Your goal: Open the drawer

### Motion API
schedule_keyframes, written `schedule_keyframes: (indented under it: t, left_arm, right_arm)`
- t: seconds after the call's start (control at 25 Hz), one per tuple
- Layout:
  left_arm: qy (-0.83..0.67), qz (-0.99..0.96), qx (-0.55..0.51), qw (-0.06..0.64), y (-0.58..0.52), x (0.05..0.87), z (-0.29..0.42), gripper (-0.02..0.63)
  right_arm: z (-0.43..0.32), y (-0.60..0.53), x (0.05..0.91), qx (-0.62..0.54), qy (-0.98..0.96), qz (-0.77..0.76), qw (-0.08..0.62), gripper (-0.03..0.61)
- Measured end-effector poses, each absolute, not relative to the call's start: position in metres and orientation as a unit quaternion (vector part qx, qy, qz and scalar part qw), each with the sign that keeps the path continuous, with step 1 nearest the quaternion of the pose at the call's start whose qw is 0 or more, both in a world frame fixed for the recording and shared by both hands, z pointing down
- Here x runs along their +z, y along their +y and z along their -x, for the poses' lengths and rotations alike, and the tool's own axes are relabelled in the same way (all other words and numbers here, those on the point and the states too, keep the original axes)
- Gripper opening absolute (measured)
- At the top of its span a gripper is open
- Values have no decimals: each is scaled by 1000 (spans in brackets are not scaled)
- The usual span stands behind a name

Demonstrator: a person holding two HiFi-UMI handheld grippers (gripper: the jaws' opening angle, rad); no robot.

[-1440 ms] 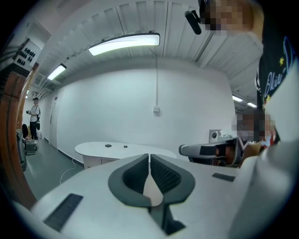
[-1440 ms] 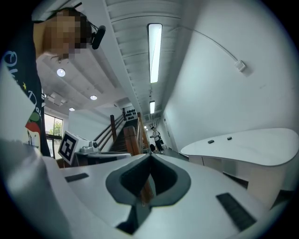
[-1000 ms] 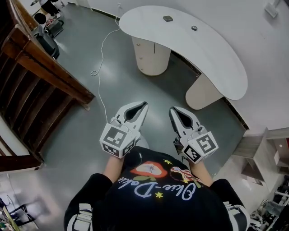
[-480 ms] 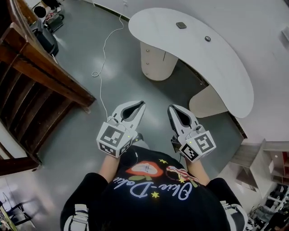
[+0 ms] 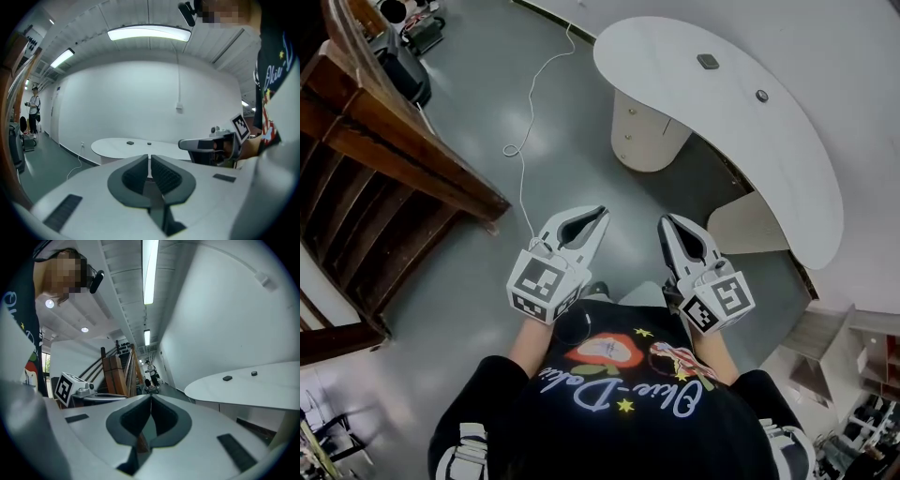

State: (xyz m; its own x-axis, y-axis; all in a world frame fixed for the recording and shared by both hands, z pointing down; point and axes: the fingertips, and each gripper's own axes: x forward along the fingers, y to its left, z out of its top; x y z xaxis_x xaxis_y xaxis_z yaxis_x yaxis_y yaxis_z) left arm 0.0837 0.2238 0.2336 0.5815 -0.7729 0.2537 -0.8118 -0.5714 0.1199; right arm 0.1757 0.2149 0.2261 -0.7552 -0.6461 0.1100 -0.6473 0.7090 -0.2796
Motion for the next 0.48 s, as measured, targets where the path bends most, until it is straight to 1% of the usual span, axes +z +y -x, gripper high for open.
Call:
schedule_keyframes:
  t: [0.2,0.48]
  left_arm:
    - [-447,-880,93,129,196,249,-92,11]
    - [-486,-860,96,123,133,250,-88,11]
  right_arm:
    - [-185,184,239,159,-924,-349,11,2]
    - [-184,111,243,155,-936,-317,3,2]
